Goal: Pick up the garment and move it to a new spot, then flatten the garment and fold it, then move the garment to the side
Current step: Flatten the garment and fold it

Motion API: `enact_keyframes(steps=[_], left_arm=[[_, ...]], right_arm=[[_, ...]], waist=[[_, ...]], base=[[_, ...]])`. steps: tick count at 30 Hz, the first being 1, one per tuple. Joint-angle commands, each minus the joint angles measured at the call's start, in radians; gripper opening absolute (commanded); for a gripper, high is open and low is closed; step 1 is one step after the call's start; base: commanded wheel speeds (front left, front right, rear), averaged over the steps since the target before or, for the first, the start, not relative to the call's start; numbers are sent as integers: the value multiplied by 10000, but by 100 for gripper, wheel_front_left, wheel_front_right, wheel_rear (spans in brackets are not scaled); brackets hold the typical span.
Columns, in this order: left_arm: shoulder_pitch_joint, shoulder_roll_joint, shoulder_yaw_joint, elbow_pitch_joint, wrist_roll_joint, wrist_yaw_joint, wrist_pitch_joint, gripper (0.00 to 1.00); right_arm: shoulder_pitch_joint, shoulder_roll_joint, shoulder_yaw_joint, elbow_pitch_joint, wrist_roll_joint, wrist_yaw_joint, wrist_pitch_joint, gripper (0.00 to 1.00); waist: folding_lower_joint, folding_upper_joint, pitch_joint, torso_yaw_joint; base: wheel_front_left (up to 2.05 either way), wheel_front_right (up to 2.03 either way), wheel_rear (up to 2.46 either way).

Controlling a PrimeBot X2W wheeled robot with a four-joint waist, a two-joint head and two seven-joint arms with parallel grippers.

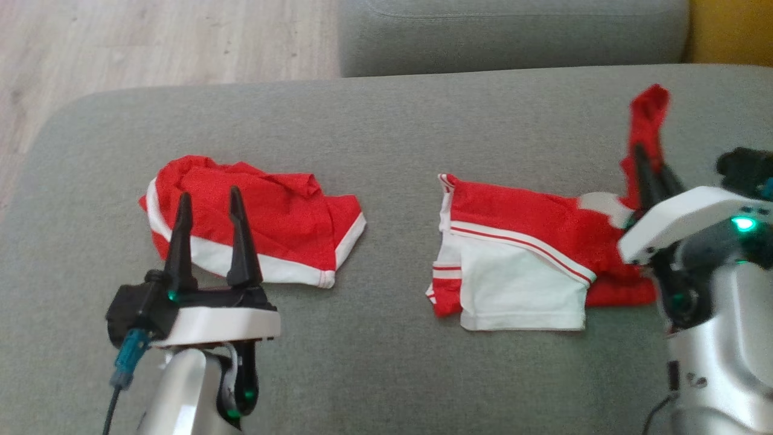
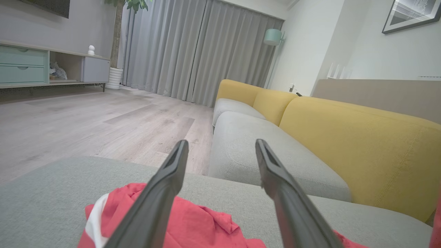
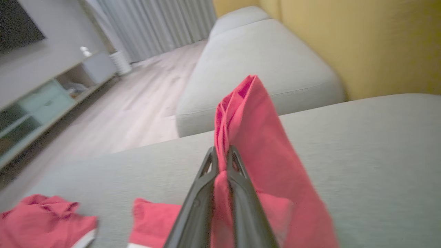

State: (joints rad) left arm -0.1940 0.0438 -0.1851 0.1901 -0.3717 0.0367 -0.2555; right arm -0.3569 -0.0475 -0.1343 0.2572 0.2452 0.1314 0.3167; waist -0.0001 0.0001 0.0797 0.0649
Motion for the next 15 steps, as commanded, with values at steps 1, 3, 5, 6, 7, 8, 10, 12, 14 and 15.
enact_keyframes(steps=[1, 3, 5, 6, 7, 8, 10, 12, 14, 15], left_arm=[[-245, 64, 201, -365, -22, 54, -63, 100], [-302, 64, 108, -400, -49, 66, -63, 100], [-366, 64, 39, -406, -43, 60, -63, 100], [-397, 64, 10, -403, -30, 57, -63, 100], [-423, 64, -13, -403, -18, 58, -63, 100], [-448, 64, -38, -406, -5, 61, -63, 100], [-477, 64, -79, -403, 25, 62, -63, 100], [-495, 64, -118, -390, 46, 55, -63, 100], [-518, 64, -145, -379, 24, 59, -63, 100], [-526, 64, -156, -373, 10, 61, -63, 100]], right_arm=[[-172, -37, 639, -338, 705, -7, -133, 0], [-56, -33, 1355, -145, 1506, -7, -450, 0], [34, -32, 2001, 164, 1851, -7, -833, 0], [65, -31, 2294, 353, 1939, -7, -1035, 0], [83, -31, 2575, 552, 2015, -7, -1225, 0], [94, -30, 2819, 765, 2139, -7, -1406, 0], [84, -30, 3279, 1220, 2275, -7, -1747, 0], [42, -30, 3650, 1653, 2450, -7, -2081, 0], [-29, -29, 3942, 2089, 2724, -7, -2358, 0], [-76, -29, 4108, 2297, 2871, -7, -2483, 0]], waist=[[1, -1, -13, 165], [1, -1, 19, 309], [1, -1, 60, 450], [1, -1, 82, 524], [1, -1, 112, 589], [1, -1, 147, 657], [1, -1, 196, 772], [1, -1, 256, 887], [1, -1, 321, 997], [1, -1, 354, 1047]], base=[[0, 0, 0], [0, 0, 0], [0, 0, 0], [0, 0, 0], [0, 0, 0], [0, 0, 0], [0, 0, 0], [0, 0, 0], [0, 0, 0], [0, 0, 0]])
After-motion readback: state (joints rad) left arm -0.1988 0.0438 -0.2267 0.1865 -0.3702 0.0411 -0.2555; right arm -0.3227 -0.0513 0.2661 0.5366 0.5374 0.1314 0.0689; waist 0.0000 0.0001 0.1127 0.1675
